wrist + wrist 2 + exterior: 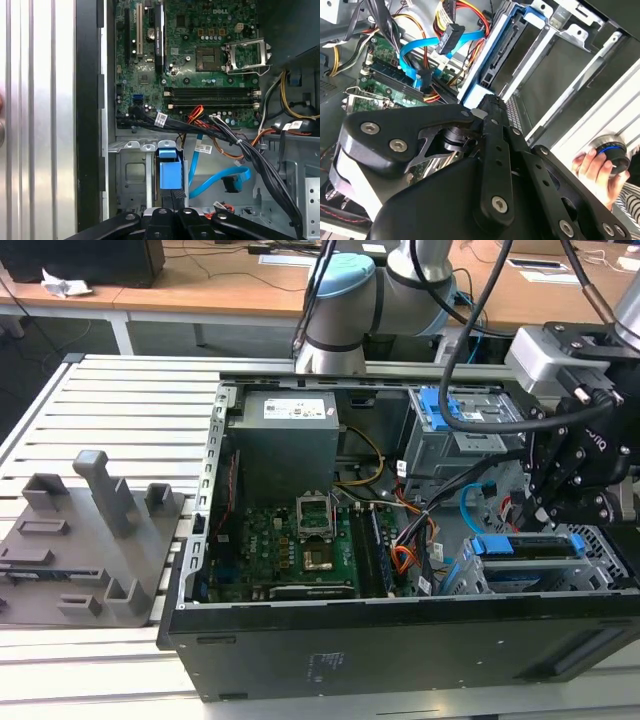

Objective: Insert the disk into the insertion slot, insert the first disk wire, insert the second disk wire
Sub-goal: 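Insert the disk into the insertion slot, then insert the first disk wire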

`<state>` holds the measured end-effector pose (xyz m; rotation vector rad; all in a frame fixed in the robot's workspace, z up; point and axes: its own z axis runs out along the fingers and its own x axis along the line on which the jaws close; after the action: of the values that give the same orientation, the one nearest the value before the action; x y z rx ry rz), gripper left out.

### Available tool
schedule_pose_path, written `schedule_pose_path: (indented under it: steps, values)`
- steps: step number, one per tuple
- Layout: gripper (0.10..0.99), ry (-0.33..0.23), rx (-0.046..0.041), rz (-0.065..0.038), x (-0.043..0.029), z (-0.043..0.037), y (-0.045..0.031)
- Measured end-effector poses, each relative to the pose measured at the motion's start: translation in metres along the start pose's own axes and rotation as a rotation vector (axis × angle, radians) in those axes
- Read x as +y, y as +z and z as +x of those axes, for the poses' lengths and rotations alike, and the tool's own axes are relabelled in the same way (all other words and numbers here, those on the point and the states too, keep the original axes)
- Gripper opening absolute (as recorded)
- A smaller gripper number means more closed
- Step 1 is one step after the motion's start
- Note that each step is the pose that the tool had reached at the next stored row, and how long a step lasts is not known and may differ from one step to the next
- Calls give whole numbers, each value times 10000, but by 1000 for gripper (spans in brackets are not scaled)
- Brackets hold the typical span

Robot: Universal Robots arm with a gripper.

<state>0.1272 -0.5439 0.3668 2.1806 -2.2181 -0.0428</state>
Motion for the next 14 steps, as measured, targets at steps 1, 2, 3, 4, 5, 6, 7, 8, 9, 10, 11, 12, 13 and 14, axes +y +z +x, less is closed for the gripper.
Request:
schedule_pose_path:
  steps: [1, 2, 3, 4, 5, 6, 7, 8, 9, 10, 11, 12, 13, 14]
  values:
    - [106, -2, -1, 0, -6, -1, 25]
    - [106, -1, 0, 0, -13, -1, 45]
    - [106, 1, 0, 0, -26, -1, 68]
    - [106, 0, 1, 0, -46, -1, 78]
    - [106, -1, 0, 0, -63, -2, 81]
    - [106, 1, 1, 0, -63, -2, 81]
    - [106, 0, 0, -1, -63, -1, 81]
    - [106, 0, 0, 0, -64, -1, 81]
    - [106, 0, 0, -1, -64, -1, 81]
    - [106, 0, 0, 0, -64, -1, 81]
    - [106, 0, 0, -1, -64, -1, 81]
    - [106, 0, 0, 0, -64, -1, 81]
    - [106, 0, 0, -1, -64, -1, 81]
    - [106, 0, 0, 0, -64, -1, 81]
